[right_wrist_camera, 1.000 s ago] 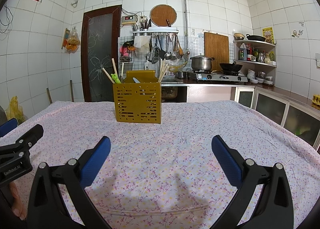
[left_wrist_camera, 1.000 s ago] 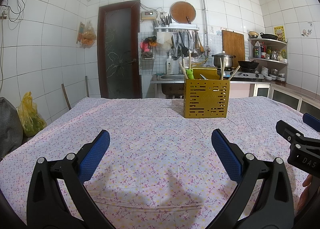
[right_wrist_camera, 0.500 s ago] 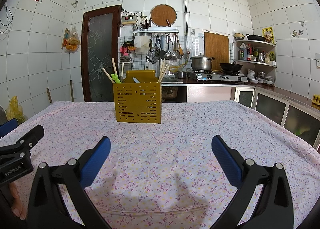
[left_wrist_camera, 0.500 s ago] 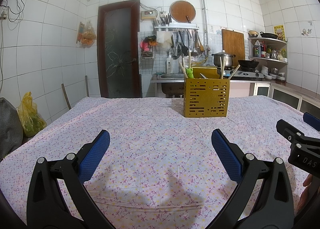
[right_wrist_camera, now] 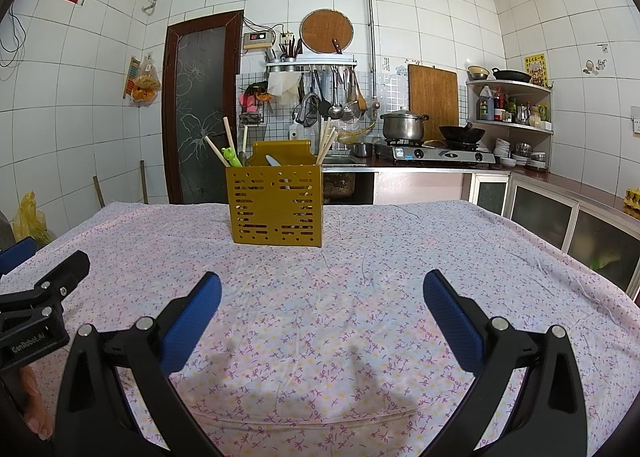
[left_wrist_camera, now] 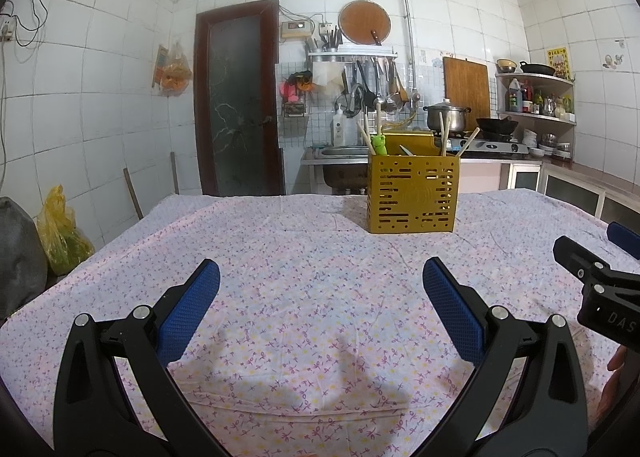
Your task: Organize utensils
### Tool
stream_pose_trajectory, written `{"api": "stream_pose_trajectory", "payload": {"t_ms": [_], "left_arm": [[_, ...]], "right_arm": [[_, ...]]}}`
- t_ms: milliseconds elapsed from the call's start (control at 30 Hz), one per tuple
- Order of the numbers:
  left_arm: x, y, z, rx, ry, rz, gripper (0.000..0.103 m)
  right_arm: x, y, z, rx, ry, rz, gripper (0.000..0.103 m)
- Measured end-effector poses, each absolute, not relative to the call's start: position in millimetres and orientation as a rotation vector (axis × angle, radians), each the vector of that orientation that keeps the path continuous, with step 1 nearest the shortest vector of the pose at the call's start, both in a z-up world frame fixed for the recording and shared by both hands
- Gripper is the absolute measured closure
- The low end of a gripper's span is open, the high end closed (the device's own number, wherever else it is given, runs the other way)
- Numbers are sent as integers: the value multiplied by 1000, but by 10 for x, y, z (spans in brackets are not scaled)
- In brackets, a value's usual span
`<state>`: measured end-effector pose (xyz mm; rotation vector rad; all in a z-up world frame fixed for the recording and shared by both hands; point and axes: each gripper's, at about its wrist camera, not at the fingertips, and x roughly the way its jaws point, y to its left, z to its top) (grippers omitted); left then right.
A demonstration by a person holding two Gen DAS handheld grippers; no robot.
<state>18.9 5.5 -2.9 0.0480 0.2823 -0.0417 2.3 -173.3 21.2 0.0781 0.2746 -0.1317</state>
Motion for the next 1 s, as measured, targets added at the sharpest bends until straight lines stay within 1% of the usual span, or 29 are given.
{"api": "stream_pose_trajectory", "payload": {"t_ms": [633,800,1000], "left_arm": [[187,35,-27,53,282,-40,5],[244,49,-44,41,314,-40,5],[199,-14,-31,68,295,-36,5]], "right_arm": [[25,-1733,215,77,275,-131,4],[24,-1731,215,77,275,-131,4],[23,-1733,217,77,275,-131,4]]}}
